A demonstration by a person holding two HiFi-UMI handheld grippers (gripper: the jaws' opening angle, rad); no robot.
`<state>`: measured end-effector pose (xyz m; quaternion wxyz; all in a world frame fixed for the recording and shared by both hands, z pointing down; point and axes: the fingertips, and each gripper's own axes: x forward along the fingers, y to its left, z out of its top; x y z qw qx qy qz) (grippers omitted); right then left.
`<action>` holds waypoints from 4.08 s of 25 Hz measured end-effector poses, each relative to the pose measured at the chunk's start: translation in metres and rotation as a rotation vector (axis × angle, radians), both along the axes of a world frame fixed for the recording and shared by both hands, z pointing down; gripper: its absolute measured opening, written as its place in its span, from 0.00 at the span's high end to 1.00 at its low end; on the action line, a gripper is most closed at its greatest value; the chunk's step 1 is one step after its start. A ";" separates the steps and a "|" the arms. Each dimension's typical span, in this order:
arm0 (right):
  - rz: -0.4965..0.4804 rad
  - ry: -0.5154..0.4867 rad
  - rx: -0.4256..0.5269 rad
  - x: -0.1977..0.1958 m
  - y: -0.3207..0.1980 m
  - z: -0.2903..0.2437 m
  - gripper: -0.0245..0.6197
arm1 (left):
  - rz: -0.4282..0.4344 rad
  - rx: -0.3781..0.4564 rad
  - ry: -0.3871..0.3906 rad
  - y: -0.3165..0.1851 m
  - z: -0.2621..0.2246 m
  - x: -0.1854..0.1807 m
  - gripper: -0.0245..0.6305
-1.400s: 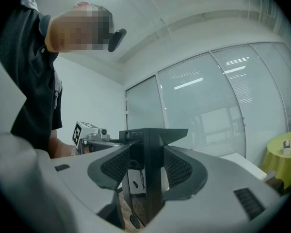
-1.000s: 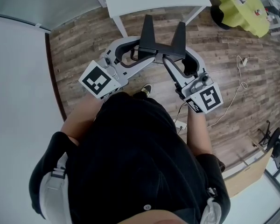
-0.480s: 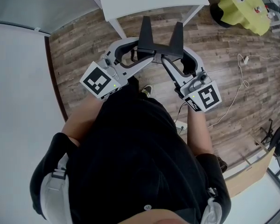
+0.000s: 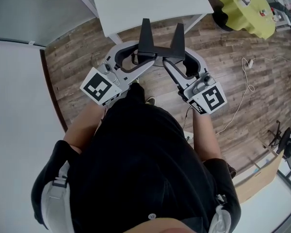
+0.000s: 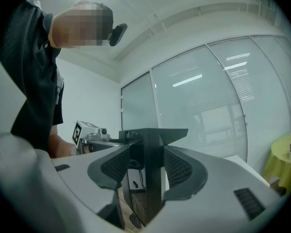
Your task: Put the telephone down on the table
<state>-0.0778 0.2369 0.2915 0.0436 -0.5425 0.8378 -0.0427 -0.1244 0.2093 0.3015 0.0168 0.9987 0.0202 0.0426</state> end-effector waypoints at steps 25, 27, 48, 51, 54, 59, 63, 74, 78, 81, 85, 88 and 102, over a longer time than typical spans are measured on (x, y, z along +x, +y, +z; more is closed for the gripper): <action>0.037 -0.008 -0.036 0.041 -0.151 0.013 0.61 | 0.033 -0.028 -0.009 -0.153 0.013 0.042 0.63; 0.024 -0.015 -0.035 0.057 -0.159 0.015 0.61 | 0.023 -0.024 -0.013 -0.160 0.014 0.058 0.63; -0.316 -0.036 -0.057 0.233 -0.229 0.027 0.61 | -0.317 -0.044 -0.058 -0.214 0.023 0.227 0.63; -0.360 -0.046 -0.068 0.244 -0.240 0.033 0.61 | -0.365 -0.064 -0.072 -0.222 0.030 0.237 0.63; -0.389 -0.072 -0.090 0.247 -0.251 0.040 0.61 | -0.392 -0.080 -0.084 -0.231 0.036 0.239 0.63; -0.399 -0.100 -0.126 0.253 -0.275 0.056 0.61 | -0.400 -0.096 -0.103 -0.254 0.050 0.245 0.63; -0.396 -0.117 -0.176 0.261 -0.326 0.072 0.61 | -0.395 -0.145 -0.113 -0.305 0.066 0.253 0.63; -0.375 -0.130 -0.290 0.258 -0.396 0.119 0.61 | -0.376 -0.258 -0.137 -0.375 0.114 0.250 0.63; -0.359 -0.137 -0.344 0.255 -0.427 0.139 0.61 | -0.365 -0.301 -0.154 -0.406 0.134 0.247 0.63; -0.351 -0.144 -0.381 0.254 -0.444 0.153 0.61 | -0.359 -0.339 -0.159 -0.424 0.149 0.245 0.63; -0.341 -0.160 -0.426 0.257 -0.466 0.172 0.61 | -0.351 -0.393 -0.170 -0.445 0.168 0.248 0.63; -0.345 -0.173 -0.470 0.262 -0.480 0.189 0.61 | -0.353 -0.454 -0.174 -0.459 0.186 0.253 0.63; -0.378 -0.258 -0.650 0.296 -0.545 0.282 0.61 | -0.409 -0.597 -0.245 -0.520 0.278 0.286 0.63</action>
